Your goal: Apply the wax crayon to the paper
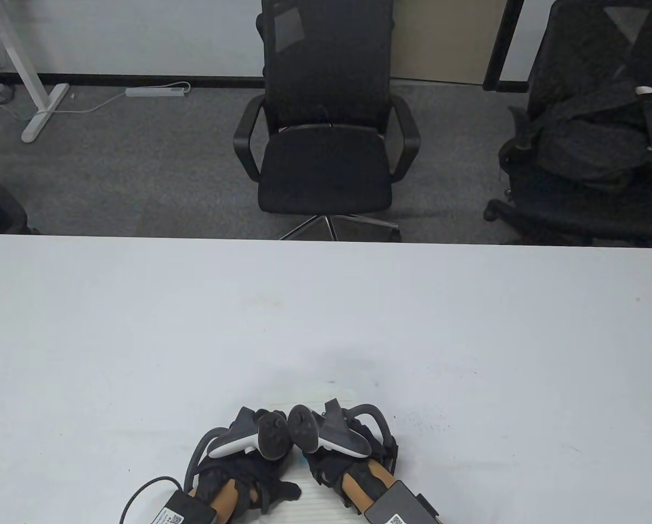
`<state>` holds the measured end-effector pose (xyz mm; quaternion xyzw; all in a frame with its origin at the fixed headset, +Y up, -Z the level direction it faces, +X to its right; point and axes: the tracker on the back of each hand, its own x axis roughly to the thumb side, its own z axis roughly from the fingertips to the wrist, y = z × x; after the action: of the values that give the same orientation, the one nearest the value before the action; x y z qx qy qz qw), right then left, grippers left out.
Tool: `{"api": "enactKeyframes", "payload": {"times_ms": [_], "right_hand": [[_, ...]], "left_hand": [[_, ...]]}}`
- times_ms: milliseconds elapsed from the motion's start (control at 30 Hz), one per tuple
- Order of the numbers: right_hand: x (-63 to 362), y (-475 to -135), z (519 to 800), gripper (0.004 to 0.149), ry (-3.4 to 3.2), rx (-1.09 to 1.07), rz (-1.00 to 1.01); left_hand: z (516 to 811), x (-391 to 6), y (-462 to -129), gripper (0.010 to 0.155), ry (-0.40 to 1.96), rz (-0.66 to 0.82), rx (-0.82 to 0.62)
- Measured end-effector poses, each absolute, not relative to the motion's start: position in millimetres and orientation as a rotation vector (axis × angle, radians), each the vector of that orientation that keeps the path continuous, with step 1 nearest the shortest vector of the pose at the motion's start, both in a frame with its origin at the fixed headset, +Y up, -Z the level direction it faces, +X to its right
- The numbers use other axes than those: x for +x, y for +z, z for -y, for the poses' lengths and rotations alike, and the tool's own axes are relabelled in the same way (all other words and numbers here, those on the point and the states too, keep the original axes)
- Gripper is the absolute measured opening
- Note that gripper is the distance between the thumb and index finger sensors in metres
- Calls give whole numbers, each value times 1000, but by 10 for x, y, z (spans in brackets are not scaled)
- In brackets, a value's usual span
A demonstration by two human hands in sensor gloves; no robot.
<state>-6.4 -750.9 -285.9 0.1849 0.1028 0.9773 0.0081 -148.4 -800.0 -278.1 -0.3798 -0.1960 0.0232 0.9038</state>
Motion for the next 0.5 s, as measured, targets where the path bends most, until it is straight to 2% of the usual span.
{"api": "enactKeyframes", "payload": {"times_ms": [133, 167, 233, 333, 367, 433, 467, 500], "right_hand": [[-40, -2885, 7551, 40, 3108, 487, -12], [-32, -2893, 7549, 40, 3099, 490, -18], [-26, -2893, 7539, 40, 3074, 496, -99], [-22, -2897, 7500, 40, 3041, 571, -433], [-21, -2890, 7500, 40, 3031, 565, -450], [-17, -2890, 7512, 40, 3061, 530, -289], [-8, -2894, 7533, 40, 3073, 472, -141], [-5, -2897, 7542, 40, 3076, 461, -97]], "left_hand": [[8002, -1486, -2783, 104, 50, 405, -785], [8002, -1486, -2782, 104, 51, 404, -785], [8002, -1486, -2782, 104, 51, 404, -785], [8000, -1487, -2783, 104, 51, 404, -786], [8000, -1487, -2783, 104, 50, 404, -786], [8000, -1487, -2783, 104, 50, 405, -786], [8000, -1487, -2782, 104, 50, 405, -787], [8000, -1487, -2783, 104, 51, 405, -787]]}}
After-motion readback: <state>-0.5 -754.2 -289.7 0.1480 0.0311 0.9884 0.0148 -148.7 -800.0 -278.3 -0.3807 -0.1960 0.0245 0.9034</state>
